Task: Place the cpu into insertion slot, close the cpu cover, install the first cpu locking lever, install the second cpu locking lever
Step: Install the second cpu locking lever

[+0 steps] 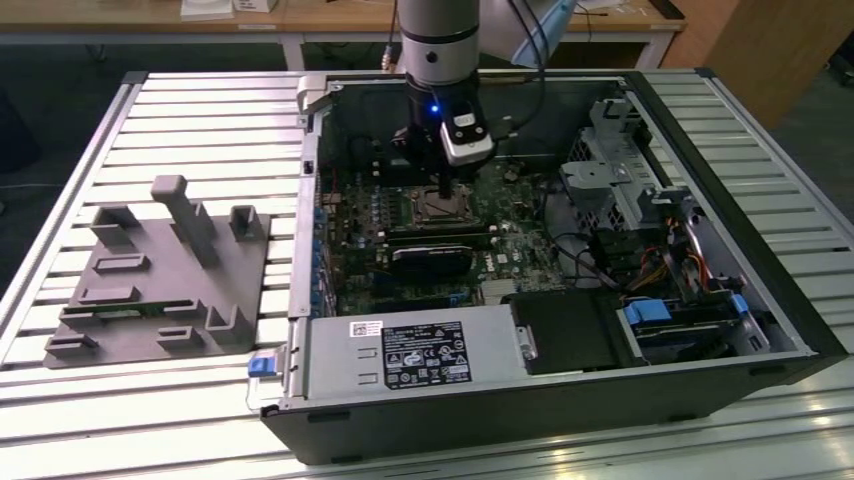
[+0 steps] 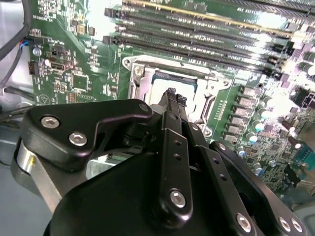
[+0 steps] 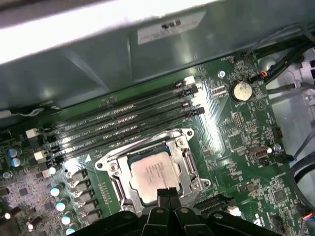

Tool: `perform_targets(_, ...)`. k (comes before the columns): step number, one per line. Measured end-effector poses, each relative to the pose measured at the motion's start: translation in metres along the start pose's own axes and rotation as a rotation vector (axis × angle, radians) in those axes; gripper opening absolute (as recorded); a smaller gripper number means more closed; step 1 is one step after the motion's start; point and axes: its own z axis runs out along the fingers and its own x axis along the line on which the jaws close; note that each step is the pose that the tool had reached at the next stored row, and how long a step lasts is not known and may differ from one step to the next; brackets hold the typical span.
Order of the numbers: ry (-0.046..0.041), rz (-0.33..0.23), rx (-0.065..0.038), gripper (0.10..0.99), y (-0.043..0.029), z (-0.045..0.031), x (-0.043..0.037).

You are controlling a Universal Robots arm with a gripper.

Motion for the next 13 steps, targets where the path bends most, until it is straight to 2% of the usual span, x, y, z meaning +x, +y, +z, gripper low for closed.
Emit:
perform_targets(8,-0.0019,-0.001,0.005,0.106,-0.0115,0.0006,-0.0045)
perform_targets(13,-0.0041,-0.001,0.011,0.106,-0.0172,0.0010,-0.0087)
